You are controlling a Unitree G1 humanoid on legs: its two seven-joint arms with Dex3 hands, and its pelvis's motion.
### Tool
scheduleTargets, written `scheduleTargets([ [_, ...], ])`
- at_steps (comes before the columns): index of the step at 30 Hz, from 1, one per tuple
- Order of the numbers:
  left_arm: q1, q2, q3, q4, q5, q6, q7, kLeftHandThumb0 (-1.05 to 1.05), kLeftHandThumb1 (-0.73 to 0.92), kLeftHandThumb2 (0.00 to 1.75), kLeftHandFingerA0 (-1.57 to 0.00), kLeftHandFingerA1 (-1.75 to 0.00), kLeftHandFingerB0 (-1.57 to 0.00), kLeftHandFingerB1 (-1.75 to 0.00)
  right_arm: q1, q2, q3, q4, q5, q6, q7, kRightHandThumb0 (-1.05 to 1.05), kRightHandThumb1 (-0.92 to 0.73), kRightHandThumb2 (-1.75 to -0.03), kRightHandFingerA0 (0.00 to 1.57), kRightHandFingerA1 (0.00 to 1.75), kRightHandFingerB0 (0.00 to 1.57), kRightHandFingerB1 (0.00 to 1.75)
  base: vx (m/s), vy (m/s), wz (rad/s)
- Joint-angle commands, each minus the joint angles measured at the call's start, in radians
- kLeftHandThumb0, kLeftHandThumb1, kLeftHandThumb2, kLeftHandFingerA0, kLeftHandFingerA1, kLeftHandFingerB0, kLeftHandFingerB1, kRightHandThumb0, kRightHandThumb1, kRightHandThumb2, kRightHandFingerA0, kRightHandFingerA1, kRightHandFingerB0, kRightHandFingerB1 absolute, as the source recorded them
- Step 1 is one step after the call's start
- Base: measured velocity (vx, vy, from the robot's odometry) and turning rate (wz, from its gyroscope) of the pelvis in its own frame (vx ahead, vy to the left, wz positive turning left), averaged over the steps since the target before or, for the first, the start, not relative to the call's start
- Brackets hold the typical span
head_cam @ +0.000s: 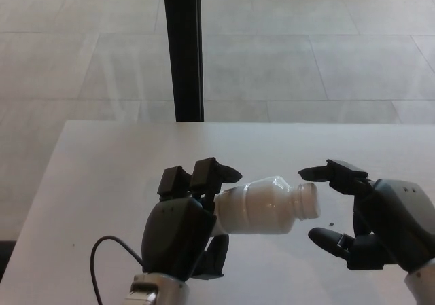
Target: The robot uses its left hand to to lift the bottle kept on the middle of the desk and tilts it towards its right hand. It then uses its right hand to rotate its cap to open it and places the bottle and cap back on the desk
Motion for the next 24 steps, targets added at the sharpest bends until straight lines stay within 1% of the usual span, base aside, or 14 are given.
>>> scheduleTargets([
  [1,0.000,0.003,0.002,0.004,0.007,-0.017,0.022,0.20,0.51,1.27,-0.88,-1.75,-0.83,-1.51,0.012,-0.010,0.000,0.002,0.001,0.001,-0.021,-0.58,-0.61,-0.58,0.98,1.62,0.46,0.50,0.00,0.000,0.00],
  [3,0.001,0.005,0.001,-0.002,0.012,-0.009,0.017,0.21,0.50,1.28,-0.88,-1.75,-0.82,-1.53,0.014,-0.014,0.003,0.001,-0.013,0.005,-0.025,-0.58,-0.58,-0.63,0.95,1.64,0.46,0.51,0.00,0.000,0.00],
  [4,-0.014,0.004,-0.001,0.011,0.019,-0.012,0.026,0.21,0.51,1.30,-0.91,-1.75,-0.83,-1.49,0.010,-0.016,-0.003,0.003,-0.011,0.007,-0.026,-0.58,-0.60,-0.58,0.98,1.62,0.47,0.50,0.00,0.000,0.00],
  [5,-0.016,0.004,0.000,0.015,0.019,-0.016,0.030,0.21,0.49,1.28,-0.89,-1.75,-0.83,-1.53,0.010,-0.016,-0.004,0.006,-0.008,0.005,-0.028,-0.57,-0.57,-0.63,0.97,1.63,0.46,0.52,0.00,0.000,0.00],
  [9,-0.017,0.004,0.002,0.021,0.012,-0.023,0.034,0.19,0.49,1.31,-0.91,-1.75,-0.85,-1.51,0.016,-0.019,-0.007,0.009,0.007,0.005,-0.019,-0.57,-0.58,-0.63,0.97,1.61,0.46,0.53,0.00,0.000,0.00],
  [10,-0.017,0.007,0.002,0.022,0.013,-0.025,0.035,0.11,0.48,1.37,-1.02,-1.75,-0.88,-1.45,0.019,-0.023,-0.007,0.007,0.003,0.011,-0.015,-0.55,-0.60,-0.63,0.96,1.58,0.47,0.52,0.00,0.000,0.00],
  [11,-0.017,0.007,0.002,0.022,0.013,-0.026,0.035,0.11,0.48,1.37,-1.02,-1.75,-0.88,-1.45,0.020,-0.024,-0.007,0.007,0.002,0.012,-0.015,-0.55,-0.60,-0.63,0.96,1.58,0.47,0.52,0.00,0.000,0.00],
  [12,-0.016,0.008,0.002,0.019,0.012,-0.023,0.031,0.16,0.49,1.32,-0.89,-1.75,-0.82,-1.52,0.019,-0.029,-0.008,0.015,0.003,0.003,-0.019,-0.53,-0.62,-0.63,0.96,1.58,0.47,0.52,0.00,0.000,0.00],
  [13,-0.014,0.003,0.006,0.016,0.000,-0.024,0.025,0.13,0.48,1.35,-1.02,-1.75,-0.87,-1.47,0.019,-0.031,-0.010,0.024,0.009,-0.006,-0.025,-0.46,-0.65,-0.63,0.99,1.49,0.49,0.52,0.00,0.000,0.00],
  [15,-0.020,0.006,0.003,0.023,0.011,-0.031,0.039,0.13,0.48,1.35,-1.03,-1.75,-0.88,-1.47,0.019,-0.031,-0.011,0.024,0.012,-0.007,-0.028,-0.40,-0.71,-0.61,1.01,1.46,0.53,0.52,0.00,0.000,0.00],
  [17,-0.019,0.007,0.003,0.030,0.007,-0.037,0.041,0.12,0.48,1.36,-1.03,-1.75,-0.88,-1.48,0.018,-0.031,-0.007,0.029,0.011,-0.017,-0.039,-0.37,-0.73,-0.61,1.02,1.45,0.57,0.52,0.00,0.000,0.00],
  [18,-0.018,0.007,0.003,0.029,0.008,-0.037,0.040,0.17,0.49,1.31,-0.90,-1.75,-0.83,-1.54,0.018,-0.030,-0.004,0.034,0.008,-0.026,-0.052,-0.37,-0.73,-0.61,1.03,1.43,0.58,0.52,0.00,0.000,0.00],
  [20,-0.019,0.001,0.004,0.029,0.004,-0.034,0.039,0.18,0.48,1.31,-0.90,-1.75,-0.83,-1.53,0.012,-0.022,-0.004,0.037,0.013,-0.036,-0.066,-0.37,-0.74,-0.61,1.02,1.46,0.59,0.54,0.00,0.000,0.00],
  [24,-0.023,0.001,0.003,0.028,0.004,-0.031,0.032,0.17,0.53,1.29,-0.91,-1.75,-0.83,-1.50,0.004,-0.012,0.006,0.013,0.001,-0.020,-0.064,-0.41,-0.71,-0.65,1.02,1.45,0.59,0.55,0.00,0.000,0.00],
])
